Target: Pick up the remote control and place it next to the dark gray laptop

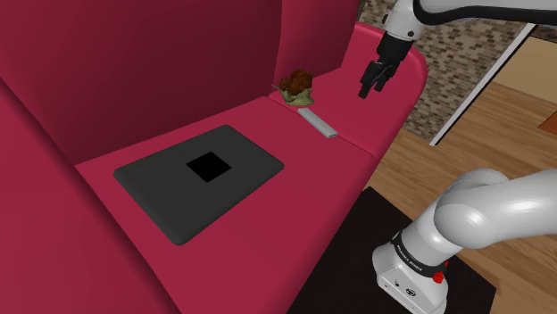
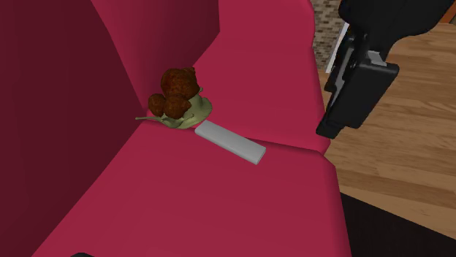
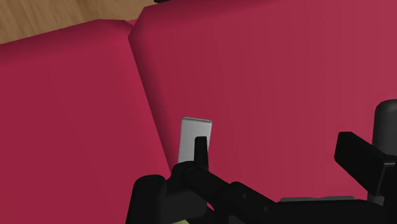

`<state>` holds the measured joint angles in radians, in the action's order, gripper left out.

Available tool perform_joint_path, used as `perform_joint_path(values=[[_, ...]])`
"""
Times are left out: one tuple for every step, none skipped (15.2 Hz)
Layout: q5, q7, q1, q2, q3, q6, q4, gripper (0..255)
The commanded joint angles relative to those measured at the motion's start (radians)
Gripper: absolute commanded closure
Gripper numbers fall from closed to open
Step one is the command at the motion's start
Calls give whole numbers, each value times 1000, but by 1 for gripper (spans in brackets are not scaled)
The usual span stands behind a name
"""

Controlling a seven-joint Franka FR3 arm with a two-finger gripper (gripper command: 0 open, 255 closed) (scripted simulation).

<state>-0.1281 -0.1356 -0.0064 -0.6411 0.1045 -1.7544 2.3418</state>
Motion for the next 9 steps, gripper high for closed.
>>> perform_joint_path(values=[[-3,-16,-1,56,21,-66,11,0],[-3,-24,-1,88,30,-95,8,0],[-2,-32,0,122,39,-123,3,0],[-1,-40,0,156,48,-151,-2,0],[2,-48,1,191,57,-177,-10,0],[5,-57,2,226,65,-203,-18,0],[9,-67,3,262,74,-229,-28,0],[15,-76,5,299,82,-253,-39,0],[21,-86,5,336,90,-276,-52,0]])
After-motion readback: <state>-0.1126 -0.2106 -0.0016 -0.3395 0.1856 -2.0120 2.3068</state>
